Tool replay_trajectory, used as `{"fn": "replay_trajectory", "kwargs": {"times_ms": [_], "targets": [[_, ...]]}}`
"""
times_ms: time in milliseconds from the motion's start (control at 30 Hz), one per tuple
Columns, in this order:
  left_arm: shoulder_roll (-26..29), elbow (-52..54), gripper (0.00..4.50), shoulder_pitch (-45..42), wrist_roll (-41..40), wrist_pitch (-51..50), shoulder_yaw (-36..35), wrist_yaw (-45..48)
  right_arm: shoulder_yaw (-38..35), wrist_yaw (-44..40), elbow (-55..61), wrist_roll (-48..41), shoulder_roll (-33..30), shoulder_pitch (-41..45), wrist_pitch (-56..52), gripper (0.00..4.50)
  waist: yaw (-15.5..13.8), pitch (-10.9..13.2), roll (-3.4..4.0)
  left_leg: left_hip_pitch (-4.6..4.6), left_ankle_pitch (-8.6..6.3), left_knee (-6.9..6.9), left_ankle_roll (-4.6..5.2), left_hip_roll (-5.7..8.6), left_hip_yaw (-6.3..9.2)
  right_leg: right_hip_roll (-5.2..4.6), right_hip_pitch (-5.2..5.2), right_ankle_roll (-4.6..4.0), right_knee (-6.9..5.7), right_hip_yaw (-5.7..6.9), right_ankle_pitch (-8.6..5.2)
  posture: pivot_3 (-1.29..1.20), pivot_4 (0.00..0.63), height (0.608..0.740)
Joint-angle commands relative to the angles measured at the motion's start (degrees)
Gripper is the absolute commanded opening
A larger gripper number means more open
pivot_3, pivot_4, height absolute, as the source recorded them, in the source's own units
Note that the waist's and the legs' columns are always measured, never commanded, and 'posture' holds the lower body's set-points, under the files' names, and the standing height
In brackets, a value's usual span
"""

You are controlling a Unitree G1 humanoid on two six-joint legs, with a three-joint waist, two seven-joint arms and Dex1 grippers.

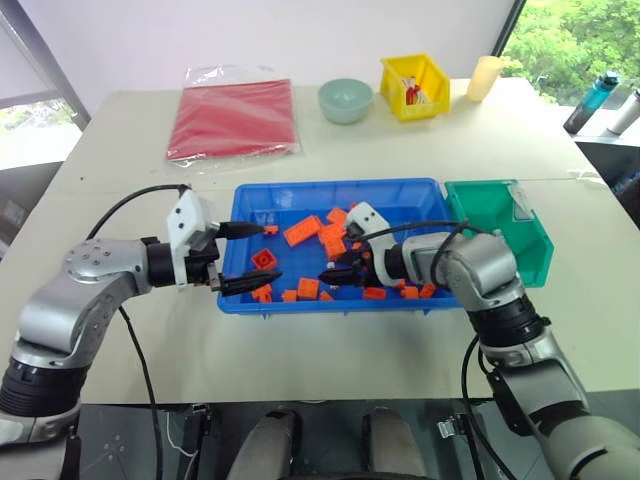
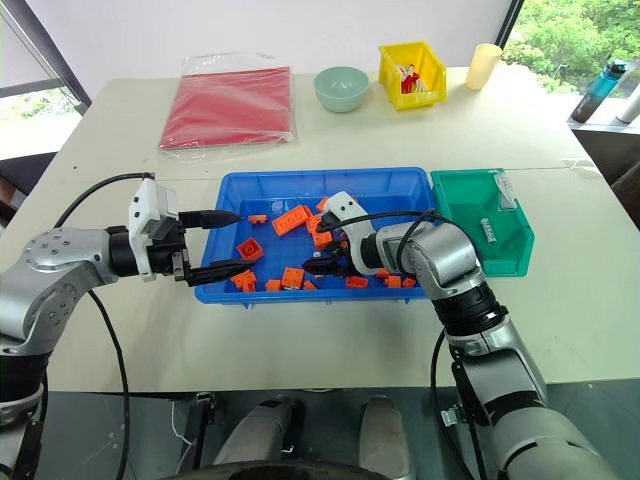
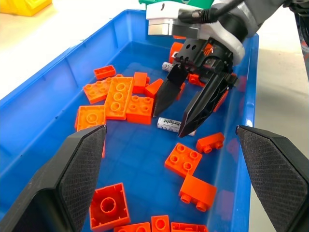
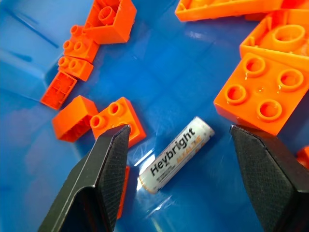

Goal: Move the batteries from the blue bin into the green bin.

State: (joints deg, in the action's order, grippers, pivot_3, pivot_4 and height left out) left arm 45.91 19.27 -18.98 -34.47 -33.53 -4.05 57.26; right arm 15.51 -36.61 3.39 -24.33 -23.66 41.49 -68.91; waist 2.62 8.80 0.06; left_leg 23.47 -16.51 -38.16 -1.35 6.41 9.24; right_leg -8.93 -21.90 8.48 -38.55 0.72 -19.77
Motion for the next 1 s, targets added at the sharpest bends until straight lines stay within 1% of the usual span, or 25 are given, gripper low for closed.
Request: {"fn": "replay_trajectory", "kwargs": {"times_ms": [33, 133, 167, 200, 367, 467, 567, 633, 700, 767, 833, 900, 1000], "targets": [[0.5, 1.8, 4.5, -0.9, -1.0, -0.3, -1.6, -0.2, 1.9, -1.3, 1.0, 1.2, -1.6, 0.0, 1.9, 2.1, 0.0, 0.0, 0.0, 0.0, 0.0, 0.0, 0.0, 0.0, 0.0, 0.0, 0.0, 0.0, 0.0, 0.0, 0.0, 0.0, 0.15, 0.717], [0.6, 1.6, 4.5, -1.1, -1.0, -0.4, -1.8, -0.1, 2.0, -2.0, 2.7, 0.9, -2.4, -0.5, 1.5, 0.49, 0.0, 0.0, 0.0, 0.0, 0.0, 0.0, 0.0, 0.01, 0.0, 0.0, 0.0, 0.0, 0.0, -0.01, 0.0, 0.0, 0.15, 0.717], [0.7, 1.5, 4.5, -1.2, -1.0, -0.4, -1.8, -0.1, 1.8, -2.1, 3.3, 0.6, -2.6, -0.5, 1.0, 0.1, 0.0, 0.0, 0.0, 0.0, 0.0, 0.0, 0.0, 0.0, 0.0, 0.0, -0.01, 0.0, 0.0, -0.01, 0.0, 0.0, 0.15, 0.717], [0.6, 1.4, 4.5, -1.3, -0.9, -0.5, -1.8, 0.0, 1.6, -2.2, 3.8, 0.4, -2.7, -0.5, 0.7, 0.01, 0.0, 0.0, 0.0, 0.0, 0.0, 0.0, 0.0, 0.0, 0.0, 0.0, -0.01, 0.0, -0.01, -0.01, 0.0, 0.0, 0.15, 0.717], [0.3, 0.4, 4.5, -2.4, -0.4, -0.1, -0.8, 0.6, -1.3, -1.9, 5.9, -1.1, -2.5, 0.9, -1.8, 0.01, 0.0, 0.0, 0.0, 0.0, 0.0, 0.0, 0.0, 0.0, -0.01, 0.0, -0.01, 0.0, -0.01, -0.01, 0.0, 0.0, 0.15, 0.717], [-0.4, -0.4, 4.5, -3.4, -0.1, 0.2, 0.1, 1.0, -4.8, -2.6, 8.0, -2.6, -3.9, 2.9, -3.2, 0.01, -0.1, 0.0, 0.0, 0.0, 0.0, 0.0, 0.0, 0.01, -0.01, -0.01, -0.02, 0.0, 0.0, -0.02, 0.0, 0.0, 0.15, 0.717], [-0.9, -1.2, 4.5, -3.9, 0.4, 0.8, 0.9, 1.6, -13.7, -3.0, 7.5, -5.7, -6.6, 7.8, -5.2, 0.01, -0.1, 0.0, 0.0, 0.02, 0.0, 0.0, 0.0, 0.01, -0.04, -0.01, -0.04, 0.0, 0.0, -0.02, 0.0, 0.0, 0.15, 0.717], [-1.4, -1.9, 4.5, -4.2, 0.8, 1.2, 1.5, 1.8, -19.0, -2.7, 4.9, -6.2, -10.3, 10.6, -5.7, 0.01, -0.3, 0.0, 0.0, 0.04, 0.0, 0.0, 0.0, 0.03, -0.03, -0.02, -0.05, 0.0, 0.0, -0.02, 0.0, 0.0, 0.15, 0.717], [-1.7, -2.3, 4.5, -4.2, 1.1, 1.6, 1.8, 2.0, -21.4, -2.4, 2.6, -5.2, -14.3, 11.4, -4.8, 0.01, -0.4, 0.0, -0.03, 0.05, 0.0, 0.01, 0.0, 0.05, -0.03, -0.03, -0.05, 0.0, 0.0, -0.02, 0.0, 0.0, 0.15, 0.717], [-2.1, -2.6, 4.5, -4.3, 1.2, 2.0, 2.1, 2.1, -23.4, -3.3, -0.2, -3.8, -20.4, 9.8, -2.9, 0.01, -0.5, 0.0, -0.06, 0.04, 0.0, 0.01, 0.0, 0.05, -0.01, -0.02, -0.02, 0.0, 0.01, -0.02, 0.0, 0.0, 0.15, 0.717], [-2.4, -2.8, 4.5, -4.5, 1.3, 2.3, 2.4, 2.3, -25.3, -3.9, -2.3, -3.3, -24.9, 7.3, -1.7, 0.01, -0.6, 0.0, -0.07, 0.04, 0.0, 0.03, 0.01, 0.06, -0.05, -0.03, 0.0, 0.0, 0.02, -0.02, 0.0, 0.0, 0.15, 0.717], [-2.7, -3.2, 4.5, -4.7, 1.5, 2.5, 2.5, 2.5, -25.9, -3.9, -2.4, -2.7, -27.2, 4.2, -0.2, 0.01, -0.3, 0.0, -0.07, 0.05, -0.01, 0.03, 0.02, 0.04, -0.15, -0.05, -0.01, 0.0, 0.02, -0.04, 0.0, 0.0, 0.15, 0.717], [-2.9, -3.7, 4.5, -5.1, 1.7, 2.7, 2.7, 2.8, -26.6, -2.2, -2.1, -1.5, -28.2, 0.0, 1.5, 0.01, 0.2, 0.0, -0.07, 0.04, -0.01, 0.07, 0.02, -0.14, -0.47, 0.04, -0.11, 0.0, -0.01, -0.19, 0.0, 0.0, 0.15, 0.717]]}}
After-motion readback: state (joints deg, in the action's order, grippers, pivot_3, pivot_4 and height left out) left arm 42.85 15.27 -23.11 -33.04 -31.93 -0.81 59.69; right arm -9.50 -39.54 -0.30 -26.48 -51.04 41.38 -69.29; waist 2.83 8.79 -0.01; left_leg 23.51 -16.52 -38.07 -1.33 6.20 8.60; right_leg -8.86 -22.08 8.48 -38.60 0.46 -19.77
